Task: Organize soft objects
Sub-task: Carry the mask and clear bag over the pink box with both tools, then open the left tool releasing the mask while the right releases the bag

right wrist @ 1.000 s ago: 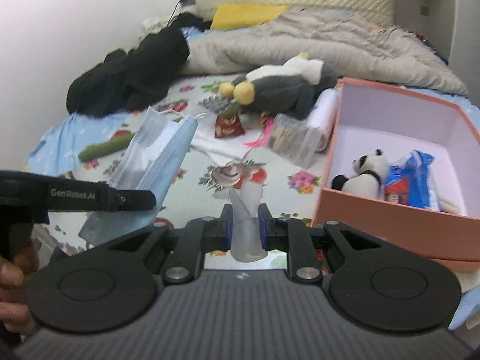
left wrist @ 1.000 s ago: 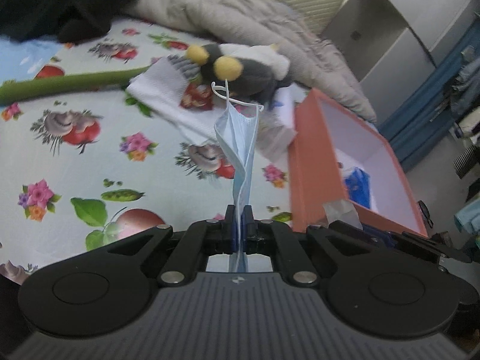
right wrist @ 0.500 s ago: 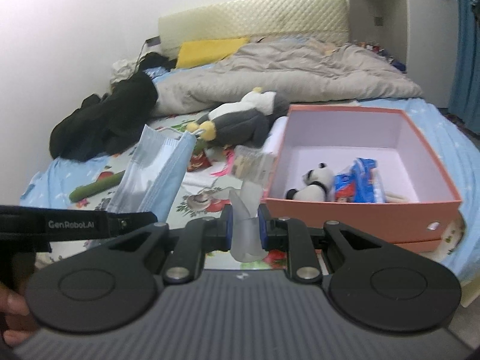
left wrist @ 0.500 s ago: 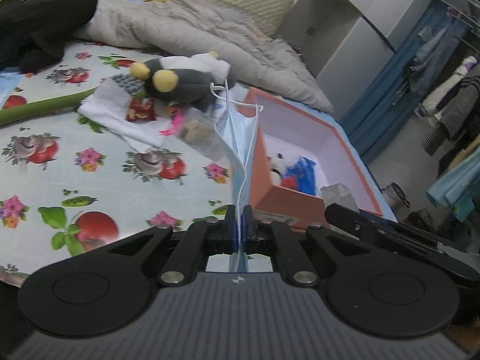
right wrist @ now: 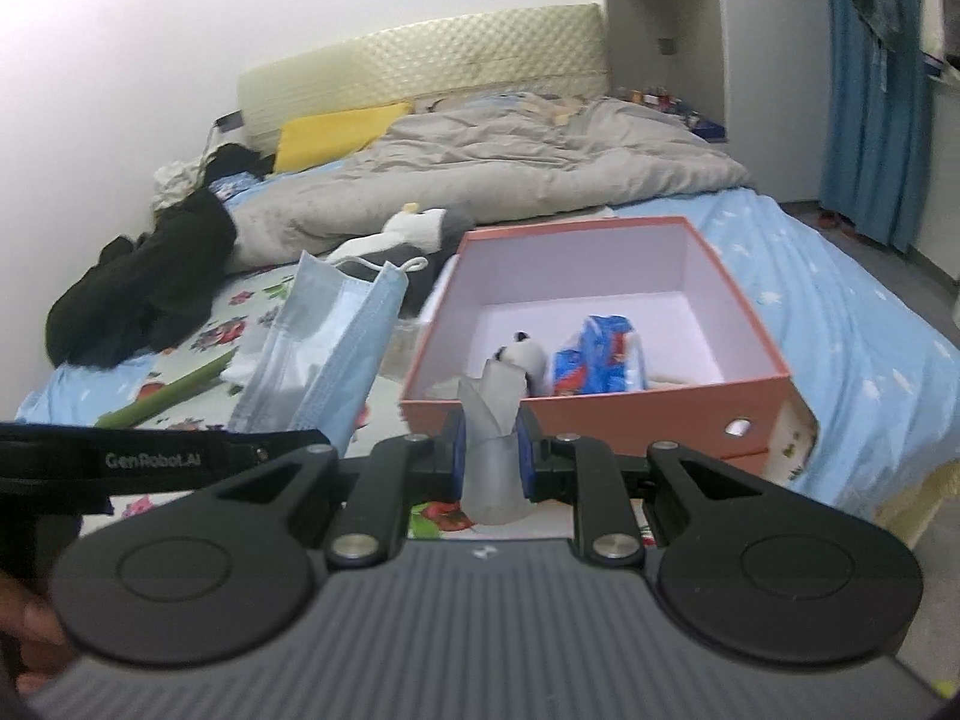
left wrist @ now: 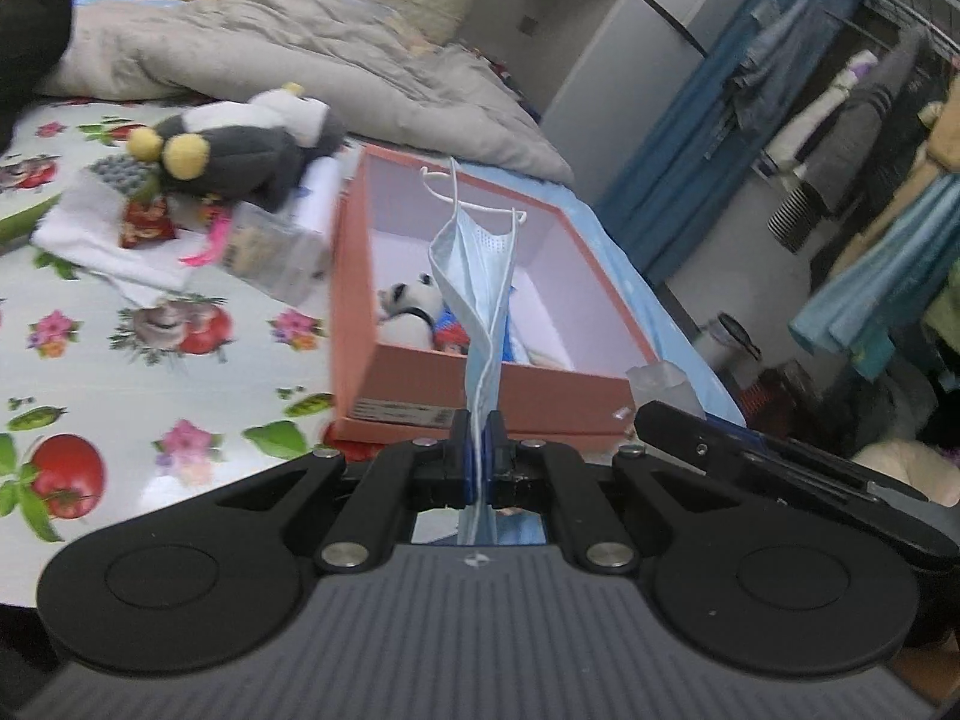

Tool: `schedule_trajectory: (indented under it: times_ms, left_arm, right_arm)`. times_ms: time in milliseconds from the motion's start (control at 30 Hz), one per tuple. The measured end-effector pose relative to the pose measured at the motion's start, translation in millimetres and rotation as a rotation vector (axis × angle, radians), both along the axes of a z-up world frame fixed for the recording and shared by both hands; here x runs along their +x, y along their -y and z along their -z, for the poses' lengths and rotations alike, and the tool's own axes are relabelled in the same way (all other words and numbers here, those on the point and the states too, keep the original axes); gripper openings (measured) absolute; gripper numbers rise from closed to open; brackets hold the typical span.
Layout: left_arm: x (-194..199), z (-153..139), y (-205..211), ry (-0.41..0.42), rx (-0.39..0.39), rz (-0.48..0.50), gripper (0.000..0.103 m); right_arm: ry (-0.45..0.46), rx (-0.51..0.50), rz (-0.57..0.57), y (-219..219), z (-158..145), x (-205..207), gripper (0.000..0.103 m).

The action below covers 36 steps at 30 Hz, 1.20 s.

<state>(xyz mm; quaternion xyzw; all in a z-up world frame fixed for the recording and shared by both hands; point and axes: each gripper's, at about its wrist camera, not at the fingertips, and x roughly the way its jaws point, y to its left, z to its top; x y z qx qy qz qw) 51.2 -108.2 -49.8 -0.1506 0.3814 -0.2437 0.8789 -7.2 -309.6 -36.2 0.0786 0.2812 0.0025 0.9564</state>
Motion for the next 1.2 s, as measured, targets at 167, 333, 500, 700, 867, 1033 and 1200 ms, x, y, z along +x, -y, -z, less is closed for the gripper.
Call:
schedule_trajectory:
  times_ms: [167,333,500,700,867,1033,1200]
  left_arm:
    - [13,4,30,-0.026,0.016,0.06,0.005]
    - [43,5,58,-0.043,0.032,0.085,0.005]
    - [82,4,87,-0.048,0.051,0.096,0.005]
    - [134,8,121,-0.064,0.08,0.116,0.005]
    - [174,14,151,-0.089,0.099,0.129,0.005]
    - [218,32,181,-0.123,0.151,0.151,0.005]
    - [251,64,197,-0.19,0.186,0.164,0.005]
  right_arm:
    - [-0.012,0.047,0.055,26,5,13,0.021]
    - [-0.029,0.058,0.07,49,9,39,0.021]
    - [-0.043,0.065,0.081,76,14,69,0.021]
    - [-0.075,0.086,0.092,108,23,109,0.021]
    - [-0.118,0.102,0.104,128,40,142,0.021]
    - [-0.173,0.086,0.097,142,62,173,0.022]
    - [-0.226,0.123,0.123,159,85,195,0.022]
